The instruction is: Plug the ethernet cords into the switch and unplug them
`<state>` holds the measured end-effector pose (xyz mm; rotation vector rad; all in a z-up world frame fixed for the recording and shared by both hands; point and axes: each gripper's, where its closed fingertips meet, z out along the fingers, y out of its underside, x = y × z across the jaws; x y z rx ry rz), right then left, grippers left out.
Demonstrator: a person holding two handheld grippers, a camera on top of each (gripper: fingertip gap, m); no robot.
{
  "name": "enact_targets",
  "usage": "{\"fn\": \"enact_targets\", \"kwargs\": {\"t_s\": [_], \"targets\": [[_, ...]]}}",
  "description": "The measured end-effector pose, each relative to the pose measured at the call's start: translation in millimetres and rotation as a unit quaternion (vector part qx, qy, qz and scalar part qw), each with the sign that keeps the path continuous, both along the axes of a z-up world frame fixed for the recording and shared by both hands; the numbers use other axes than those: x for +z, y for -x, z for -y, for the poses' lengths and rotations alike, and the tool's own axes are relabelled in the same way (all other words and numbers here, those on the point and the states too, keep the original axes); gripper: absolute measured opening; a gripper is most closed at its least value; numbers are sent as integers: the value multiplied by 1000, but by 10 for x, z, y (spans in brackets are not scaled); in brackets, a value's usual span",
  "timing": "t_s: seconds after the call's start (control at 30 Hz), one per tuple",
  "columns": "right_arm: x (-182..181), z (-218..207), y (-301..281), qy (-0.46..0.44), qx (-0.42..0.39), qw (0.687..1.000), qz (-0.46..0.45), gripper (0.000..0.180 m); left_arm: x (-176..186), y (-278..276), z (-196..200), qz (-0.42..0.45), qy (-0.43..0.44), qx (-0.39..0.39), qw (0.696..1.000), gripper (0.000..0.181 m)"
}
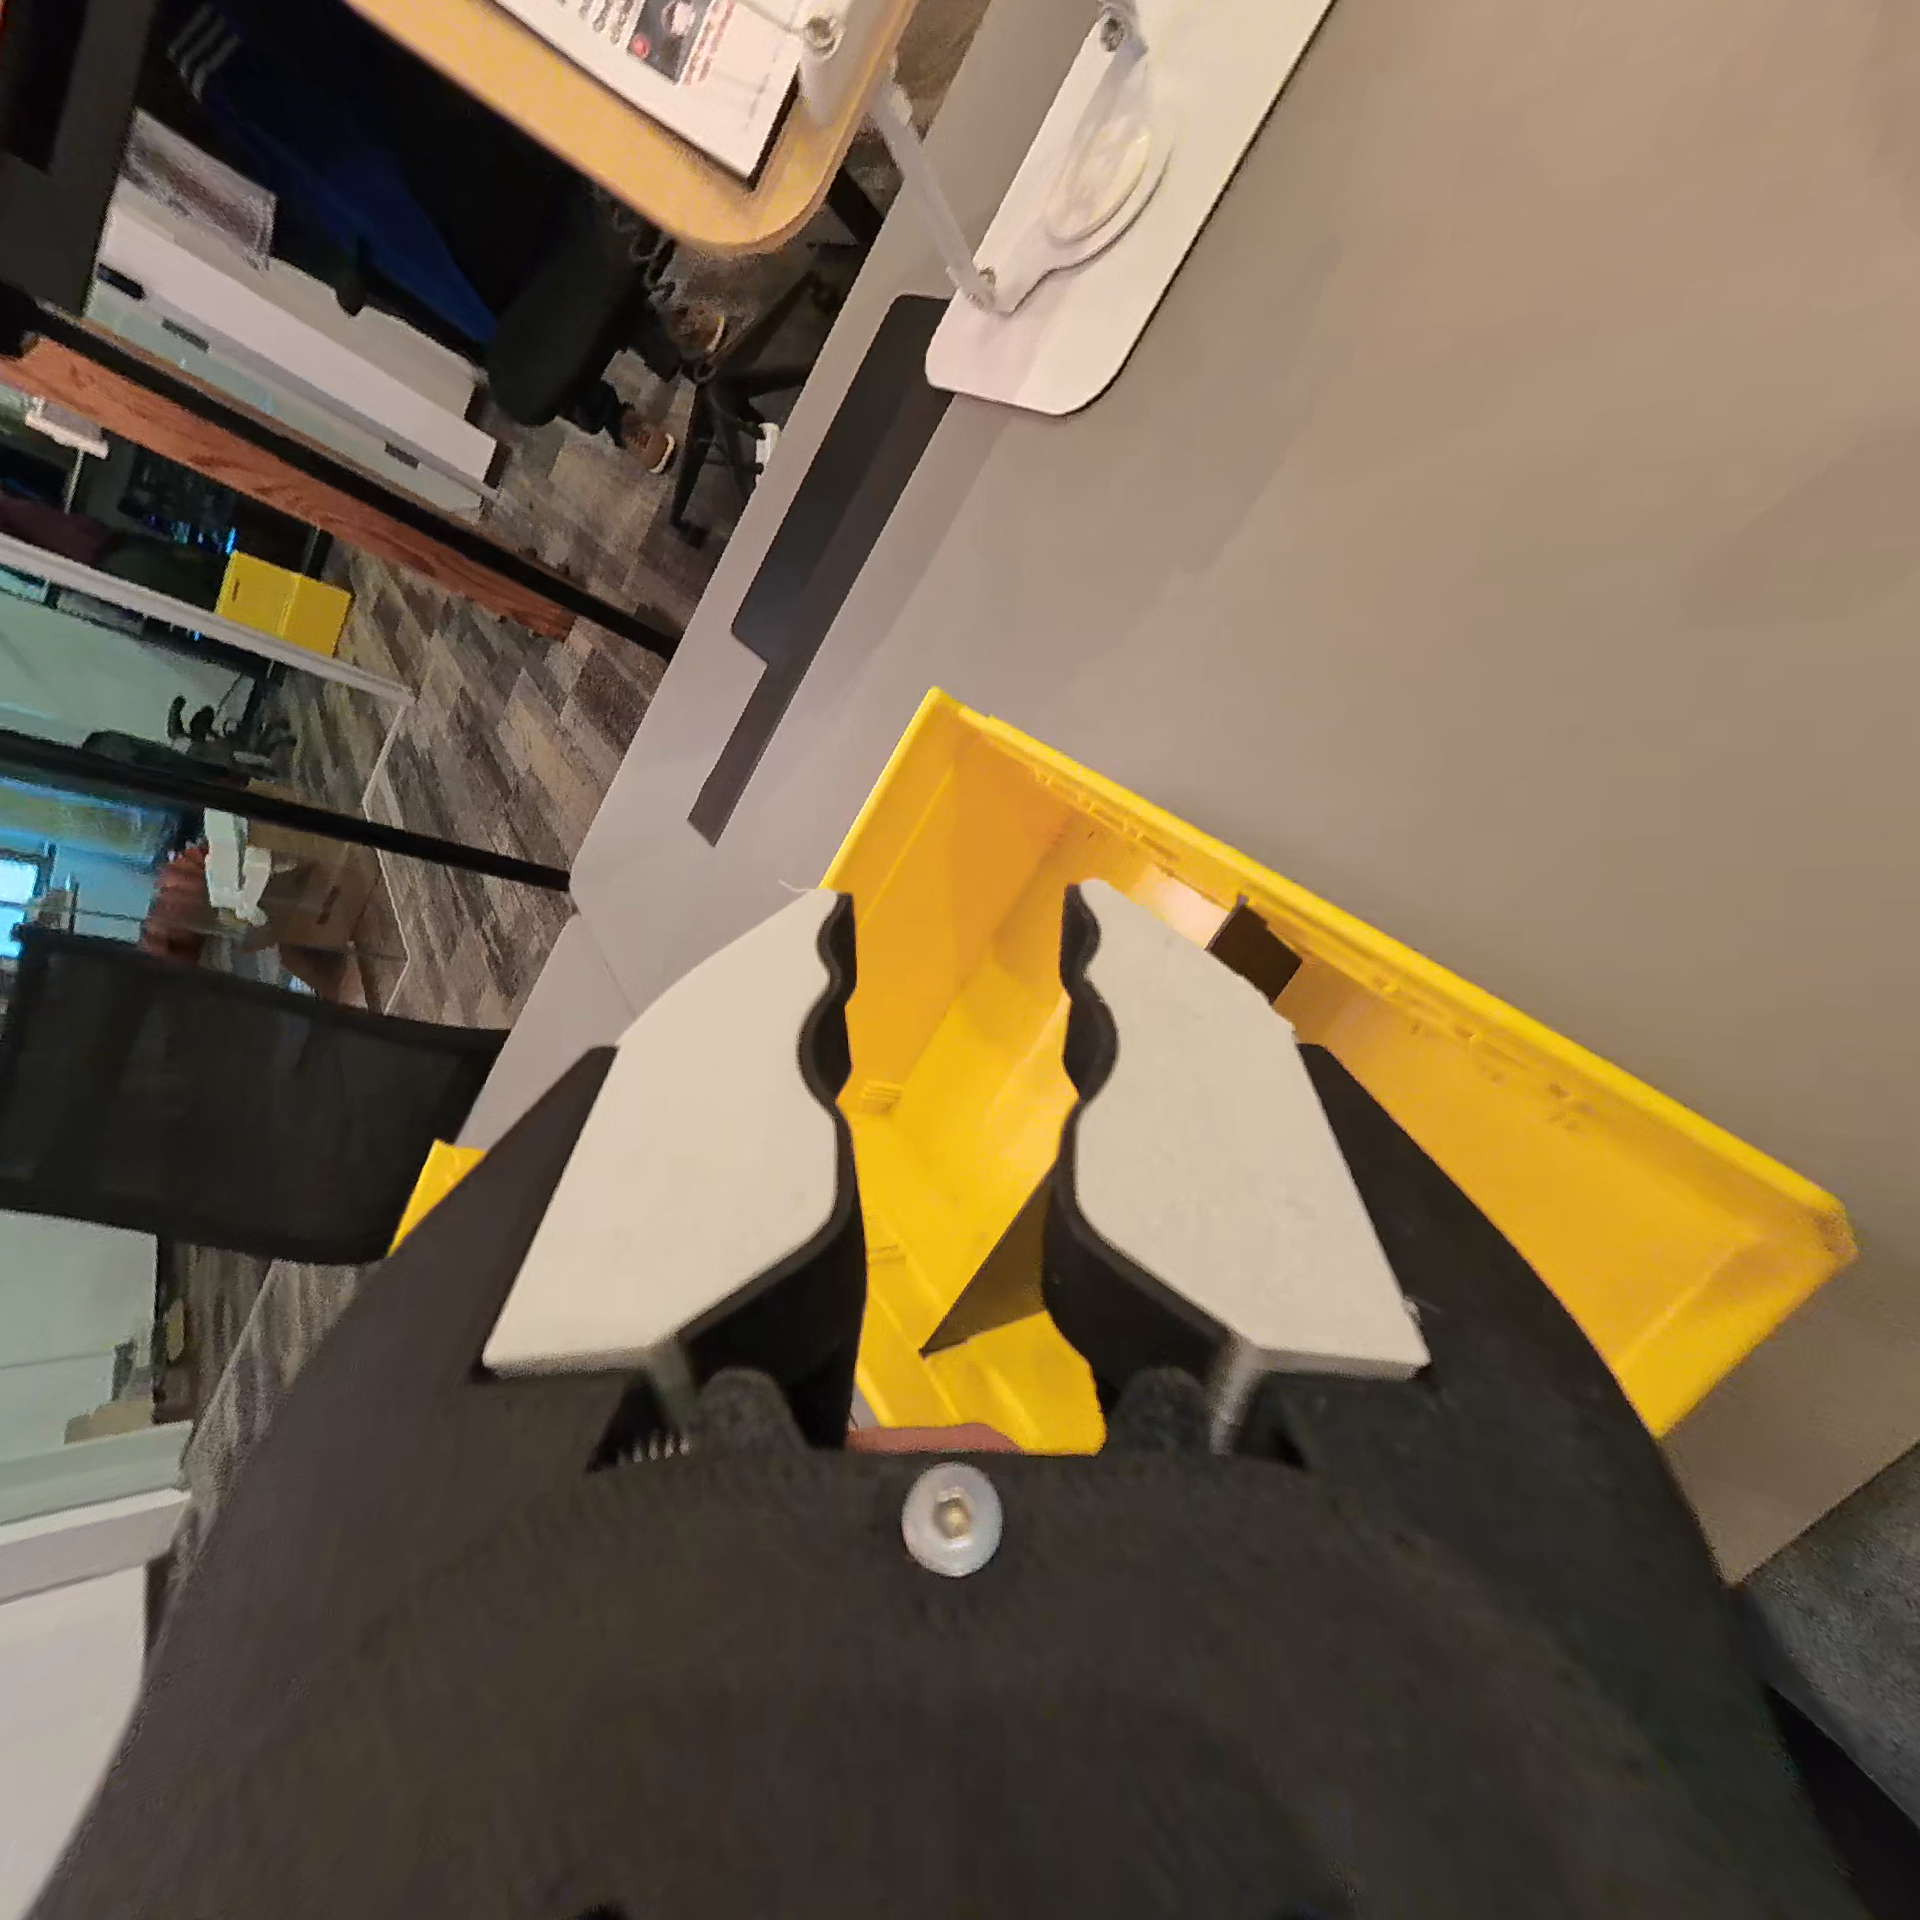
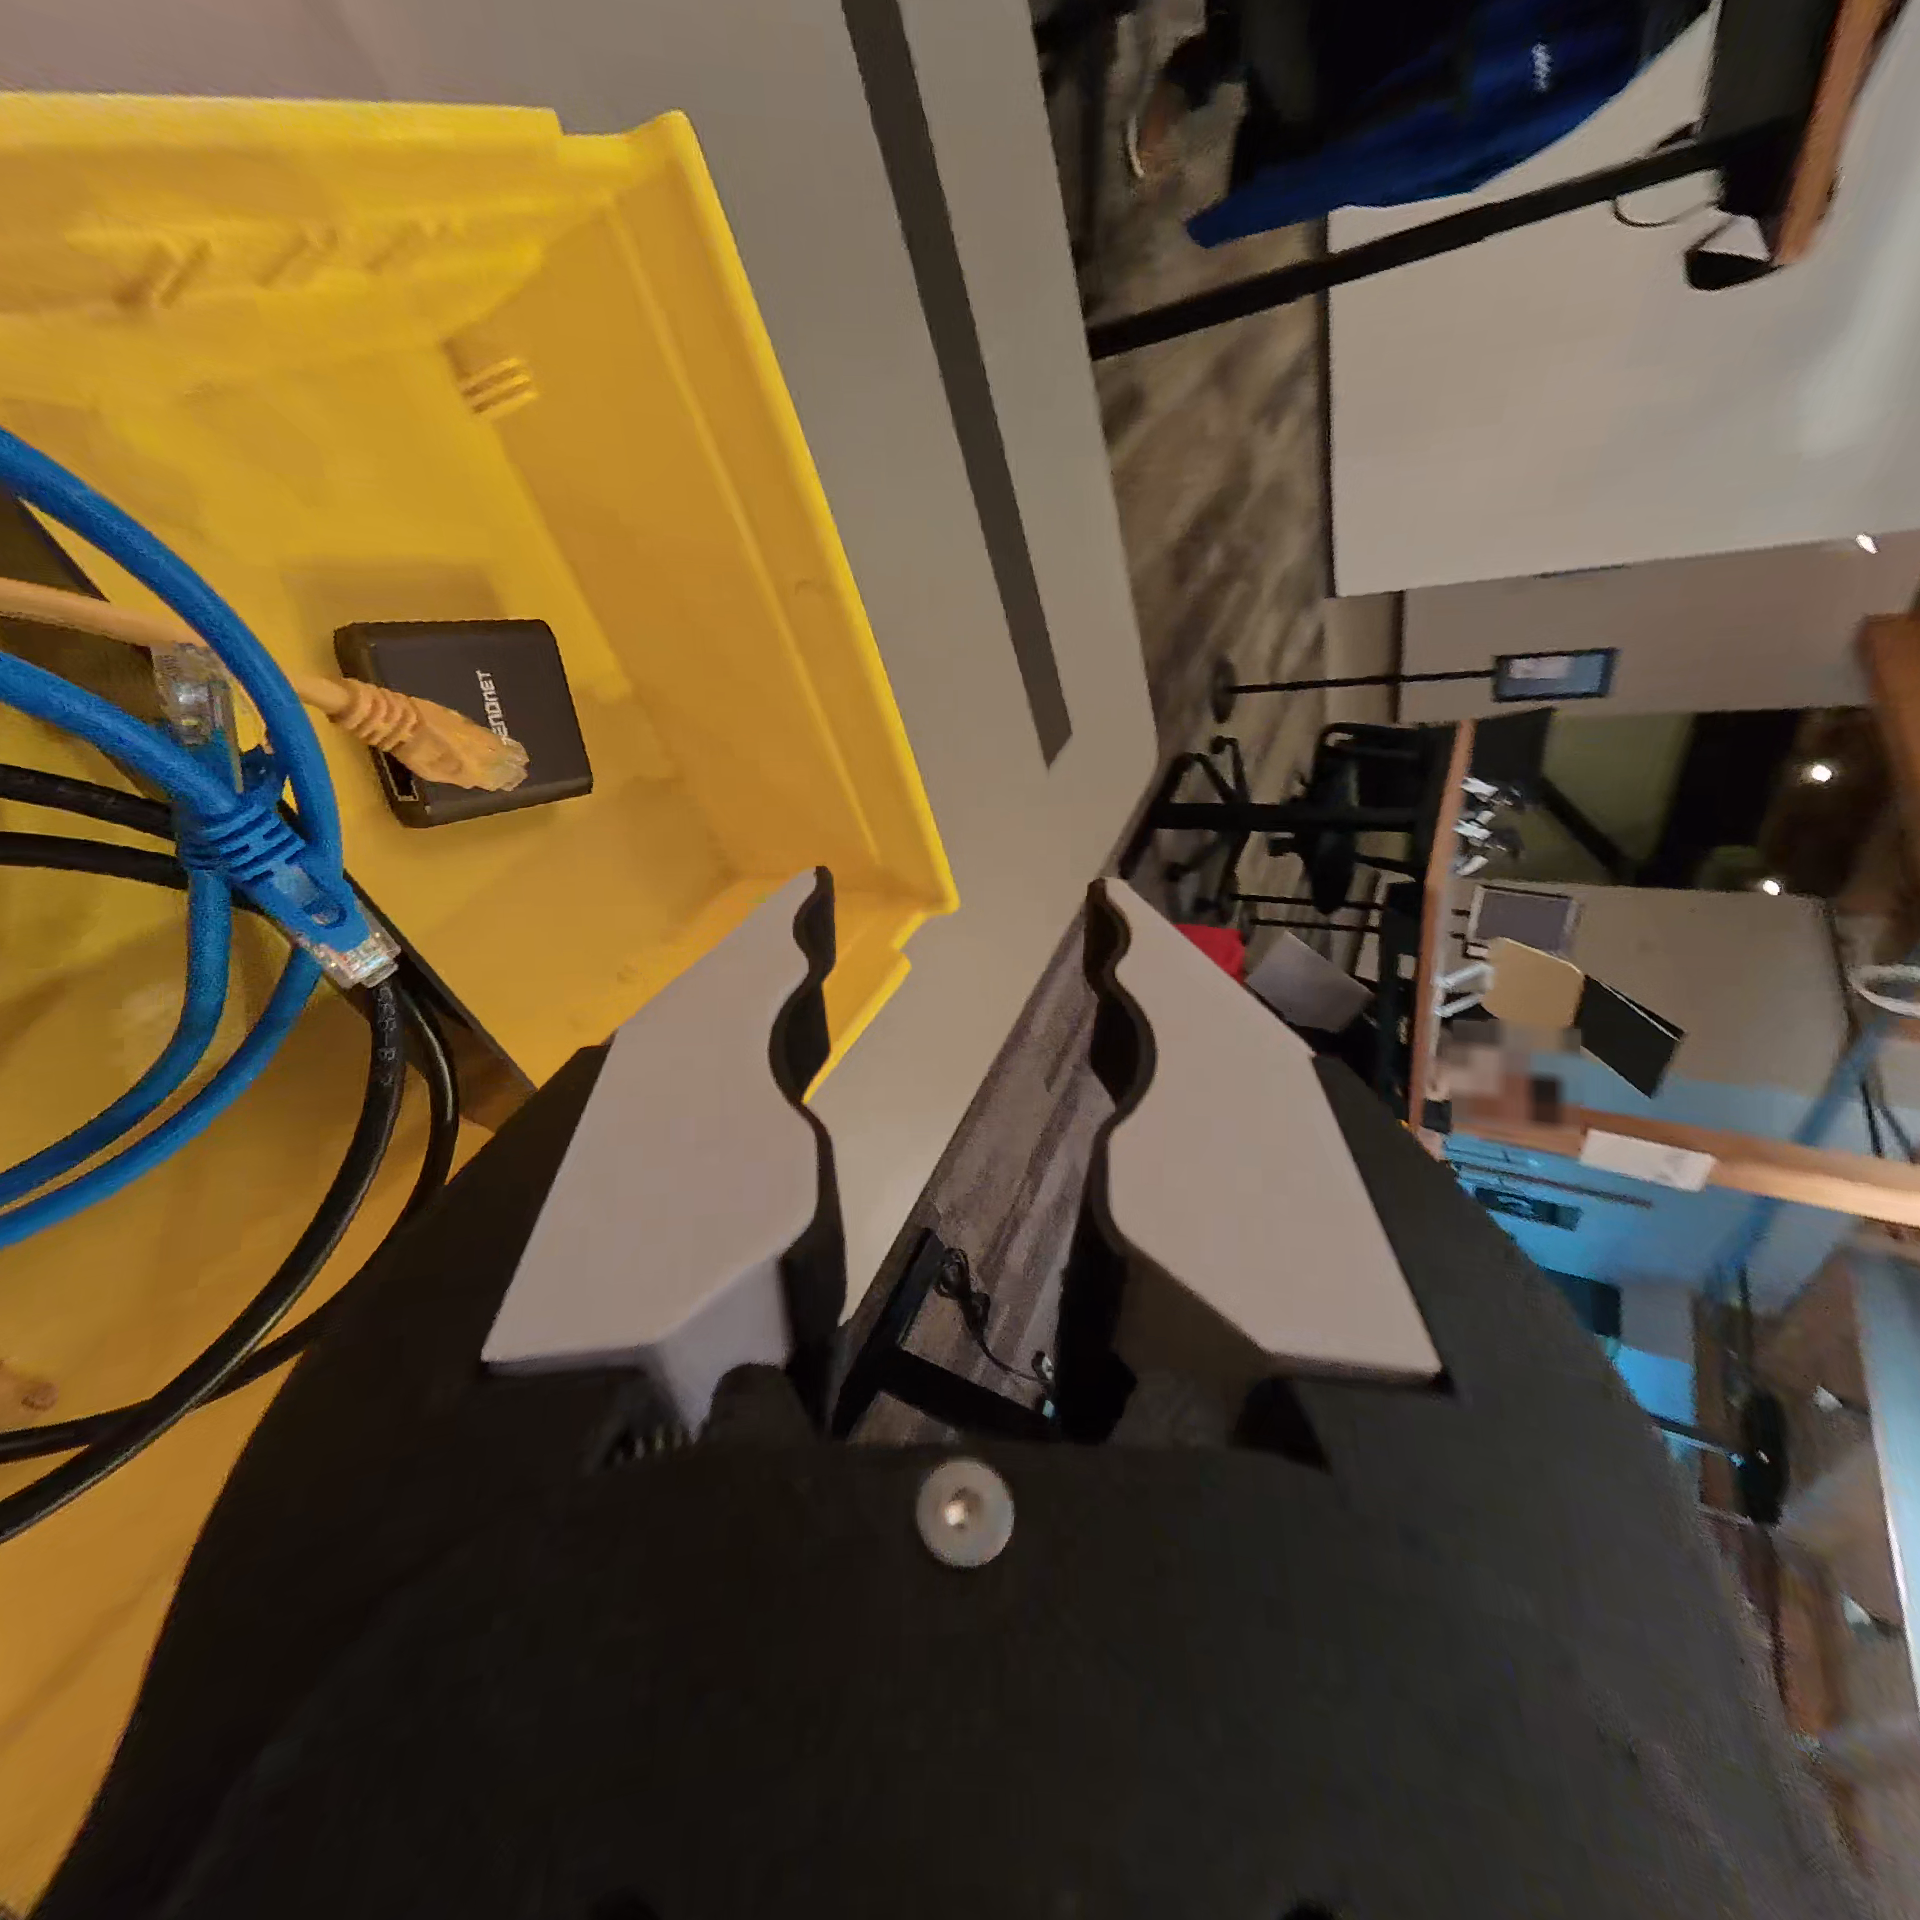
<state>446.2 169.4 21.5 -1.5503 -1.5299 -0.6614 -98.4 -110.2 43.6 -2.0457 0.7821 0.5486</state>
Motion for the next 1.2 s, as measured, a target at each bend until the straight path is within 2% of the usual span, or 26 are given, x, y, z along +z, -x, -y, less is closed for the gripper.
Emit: {"fn": "enact_targets", "kwargs": {"t_s": [0.03, 0.3, 0.53, 0.77, 0.83, 0.93, 1.03, 1.2], "targets": [[18, 40, -11, -6, -4, 1000, 0, 48, 8, 45, 27, 4, -2, 8, 1000, 38], [72, 313, -111, -33, -24, 999, 3, 48, -57, 513, 311, 39, -11, 103, 994, 45], [-11, 495, -282, -25, -56, 998, -24, 49, -410, 991, 723, 111, 12, 184, 977, 60], [-188, 608, -426, -7, -86, 995, -42, 49, -615, 1205, 940, 149, 20, 220, 964, 68], [-224, 620, -540, 18, -114, 990, -83, 57, -656, 1254, 971, 160, 21, 231, 959, 73], [-411, 685, -773, 99, -168, 967, -166, 72, -833, 1228, 1020, 198, 57, 238, 949, 84], [-614, 838, -860, 174, -182, 942, -223, 63, -1021, 1213, 1068, 208, 87, 246, 943, 86], [-944, 979, -850, 256, -196, 910, -261, 70, -1208, 1201, 1046, 231, 105, 268, 929, 85]]}}
